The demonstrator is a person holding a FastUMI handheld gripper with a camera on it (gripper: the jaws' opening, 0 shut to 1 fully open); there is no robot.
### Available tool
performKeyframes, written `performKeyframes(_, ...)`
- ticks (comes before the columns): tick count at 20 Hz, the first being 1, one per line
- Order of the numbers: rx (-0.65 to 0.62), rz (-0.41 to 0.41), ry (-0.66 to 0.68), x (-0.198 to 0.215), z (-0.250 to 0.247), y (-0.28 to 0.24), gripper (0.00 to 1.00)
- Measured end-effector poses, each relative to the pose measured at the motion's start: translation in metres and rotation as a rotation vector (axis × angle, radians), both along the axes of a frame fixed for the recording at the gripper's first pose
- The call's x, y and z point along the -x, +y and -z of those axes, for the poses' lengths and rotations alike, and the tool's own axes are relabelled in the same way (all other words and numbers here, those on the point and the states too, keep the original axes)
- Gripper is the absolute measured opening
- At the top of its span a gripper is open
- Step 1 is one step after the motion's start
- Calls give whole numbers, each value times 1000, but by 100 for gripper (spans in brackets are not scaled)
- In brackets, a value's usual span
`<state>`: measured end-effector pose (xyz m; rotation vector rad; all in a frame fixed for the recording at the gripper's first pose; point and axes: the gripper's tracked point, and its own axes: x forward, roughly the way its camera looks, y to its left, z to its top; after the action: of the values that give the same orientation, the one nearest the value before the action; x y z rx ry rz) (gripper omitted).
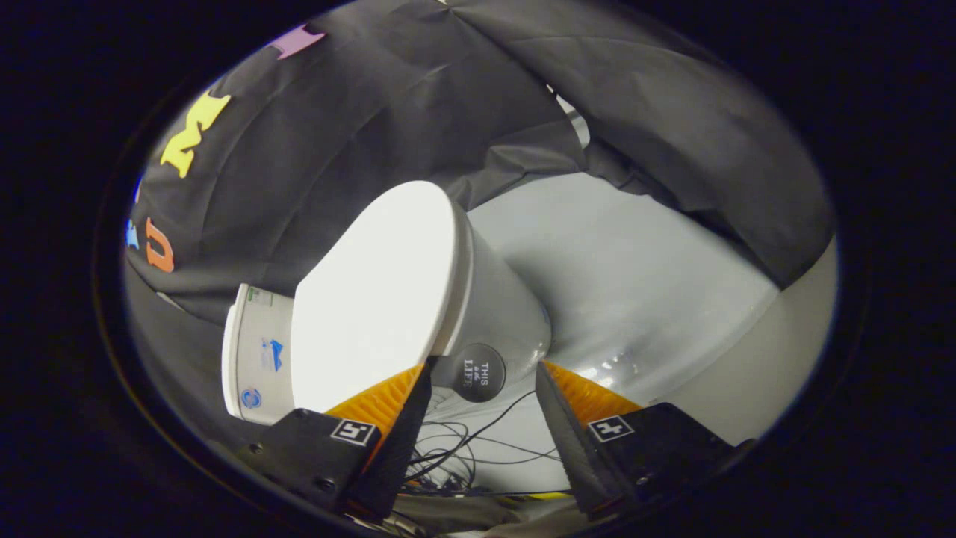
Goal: Open the toilet lid.
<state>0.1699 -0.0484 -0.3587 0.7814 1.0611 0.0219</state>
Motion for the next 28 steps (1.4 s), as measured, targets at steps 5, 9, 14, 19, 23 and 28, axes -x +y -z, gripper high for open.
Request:
performKeyframes(5, -163, 39, -18, -8, 9, 1, 75)
performKeyframes(9, -317, 51, -14, -7, 16, 18, 66)
performKeyframes(14, -488, 117, -39, -10, 18, 22, 55)
performKeyframes(19, -587, 141, -70, -22, 11, 28, 40)
performKeyframes(23, -669, 157, -70, -28, 5, 33, 38)
performKeyframes(28, -627, 184, -92, -29, 10, 33, 15)
